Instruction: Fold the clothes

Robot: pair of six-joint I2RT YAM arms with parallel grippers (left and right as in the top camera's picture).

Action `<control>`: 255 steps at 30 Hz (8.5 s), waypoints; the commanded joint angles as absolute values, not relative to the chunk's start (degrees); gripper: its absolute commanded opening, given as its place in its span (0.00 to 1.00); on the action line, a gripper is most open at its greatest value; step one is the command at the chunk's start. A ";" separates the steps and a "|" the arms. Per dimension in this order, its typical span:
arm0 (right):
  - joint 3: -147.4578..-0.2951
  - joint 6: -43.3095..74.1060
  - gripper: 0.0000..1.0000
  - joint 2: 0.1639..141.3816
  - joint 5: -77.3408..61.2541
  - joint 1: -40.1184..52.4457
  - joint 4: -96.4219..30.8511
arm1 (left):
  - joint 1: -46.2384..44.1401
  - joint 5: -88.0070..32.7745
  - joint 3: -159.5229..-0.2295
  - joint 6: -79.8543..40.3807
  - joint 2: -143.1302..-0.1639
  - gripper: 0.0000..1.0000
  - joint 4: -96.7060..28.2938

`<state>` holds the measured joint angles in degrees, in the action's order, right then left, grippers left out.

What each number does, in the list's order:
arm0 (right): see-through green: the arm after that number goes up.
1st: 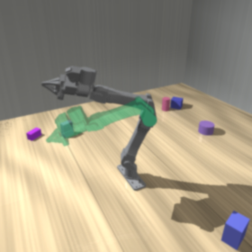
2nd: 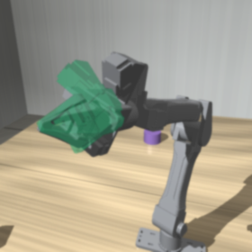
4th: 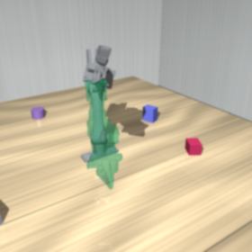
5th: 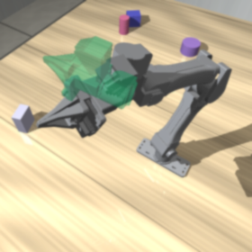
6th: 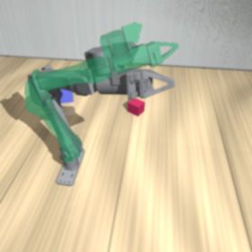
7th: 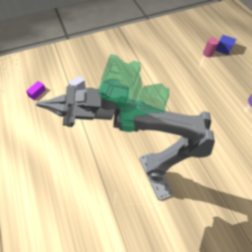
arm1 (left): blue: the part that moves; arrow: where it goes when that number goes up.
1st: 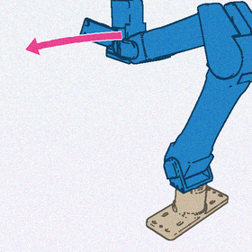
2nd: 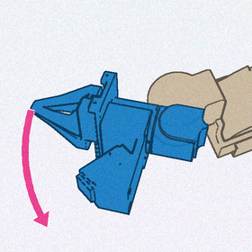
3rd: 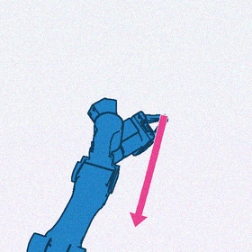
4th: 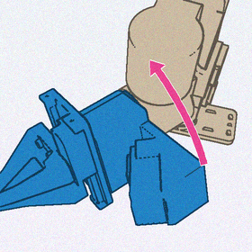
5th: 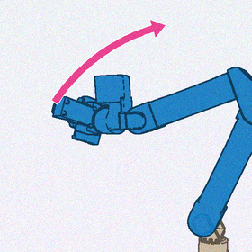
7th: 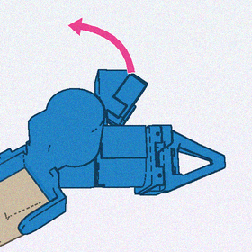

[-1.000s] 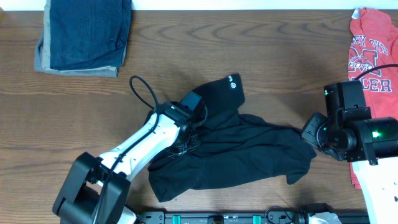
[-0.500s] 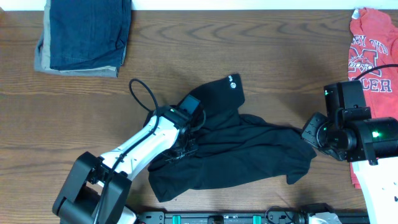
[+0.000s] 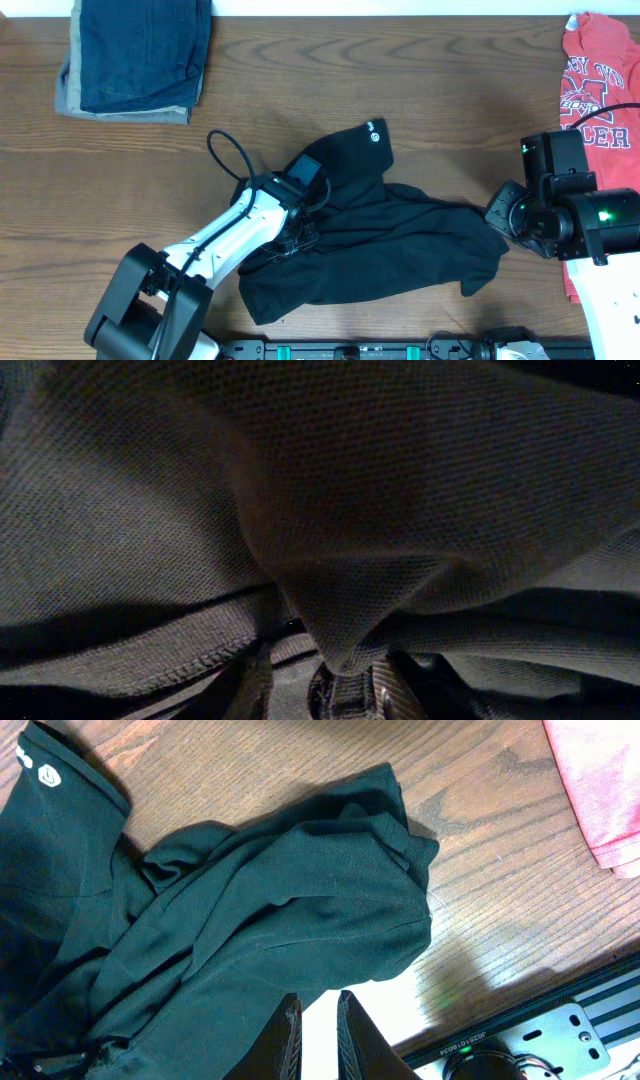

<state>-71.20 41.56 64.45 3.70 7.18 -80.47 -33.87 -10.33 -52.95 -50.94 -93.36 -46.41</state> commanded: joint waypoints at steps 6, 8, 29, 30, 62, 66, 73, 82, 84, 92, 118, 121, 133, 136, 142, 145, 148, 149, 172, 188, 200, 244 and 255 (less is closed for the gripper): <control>-71.09 41.06 0.13 64.14 4.75 6.55 -80.34 | -33.85 -9.85 -52.18 -51.31 -92.88 0.06 -47.07; -71.09 41.06 0.15 64.14 4.84 6.55 -80.34 | -33.85 -9.85 -52.21 -51.29 -92.77 0.06 -47.35; -69.76 41.30 0.76 71.26 6.72 6.57 -80.38 | -33.82 -6.94 -52.47 -48.27 -71.09 0.06 -58.85; -69.12 41.28 0.76 72.01 6.02 6.57 -80.36 | -33.80 -4.99 -52.47 -48.27 -70.87 0.06 -59.70; -40.25 40.23 0.74 74.15 -8.82 11.64 -65.23 | -20.40 6.46 -52.45 -45.17 -70.30 0.06 -67.29; -38.98 40.60 0.68 74.15 -8.82 11.66 -62.87 | -18.09 0.51 -52.45 -40.25 -70.30 0.07 -66.74; -37.50 41.74 0.54 74.17 -8.80 11.66 -59.35 | -18.76 -10.87 -52.16 -32.80 -70.35 0.61 -66.11; -37.50 41.71 0.55 74.17 -8.82 11.66 -58.46 | -22.74 -13.28 -48.03 -31.44 -71.37 0.88 -58.06; -37.50 41.71 0.55 74.17 -8.82 11.66 -58.43 | -23.62 -13.28 -46.78 -31.33 -71.92 0.88 -55.07; -37.50 41.71 0.55 74.17 -8.82 11.66 -58.46 | -24.14 -13.28 -45.54 -31.99 -76.75 0.59 -49.98; -37.47 41.04 0.78 74.15 -9.52 11.66 -58.26 | -19.88 0.84 -45.82 -36.47 -58.43 0.06 -57.63; -37.50 41.01 0.80 74.15 -10.13 11.66 -58.22 | -16.34 0.95 -45.82 -36.45 -55.86 0.06 -59.55; -37.47 40.03 0.72 74.17 -14.68 14.68 -57.52 | -11.79 0.93 -45.82 -35.16 -55.35 0.06 -60.40; -37.47 40.25 0.66 74.17 -17.39 17.15 -55.75 | -11.79 0.93 -45.82 -35.16 -55.35 0.06 -60.40; -37.47 44.18 0.65 74.17 -19.11 21.69 -53.04 | -11.79 0.93 -45.82 -35.16 -55.35 0.07 -60.47; -37.43 45.98 0.64 74.17 -18.59 23.38 -53.10 | -11.79 0.93 -45.82 -35.16 -55.35 0.07 -60.84; -37.41 47.83 0.60 74.17 -18.65 24.21 -53.12 | -11.79 0.93 -45.82 -35.16 -55.35 0.07 -60.82; -37.36 48.25 0.59 74.17 -18.65 24.45 -53.10 | -11.79 0.93 -45.82 -35.16 -55.35 0.07 -60.82; -37.28 51.29 0.17 74.15 -16.82 27.38 -51.70 | -11.79 0.91 -45.82 -35.16 -55.33 0.07 -61.08; -53.65 43.59 0.01 69.52 -10.44 19.73 -67.66 | -11.81 0.89 -59.79 -31.42 -53.93 0.06 -71.64; -87.70 33.65 0.01 66.74 -2.76 9.61 -85.91 | -11.81 0.86 -81.32 -25.69 -53.78 0.11 -82.02; -137.16 22.31 0.01 90.74 1.28 -0.01 -65.98 | -9.17 3.70 -124.11 -17.50 -85.54 0.06 -45.98; -139.35 17.72 0.02 93.14 -1.67 -4.78 -83.42 | -9.19 2.55 -124.90 -19.05 -85.82 0.17 -64.60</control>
<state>-142.78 19.86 88.53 -2.37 -4.38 -82.13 -9.41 2.48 -128.18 -18.61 -80.20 -62.11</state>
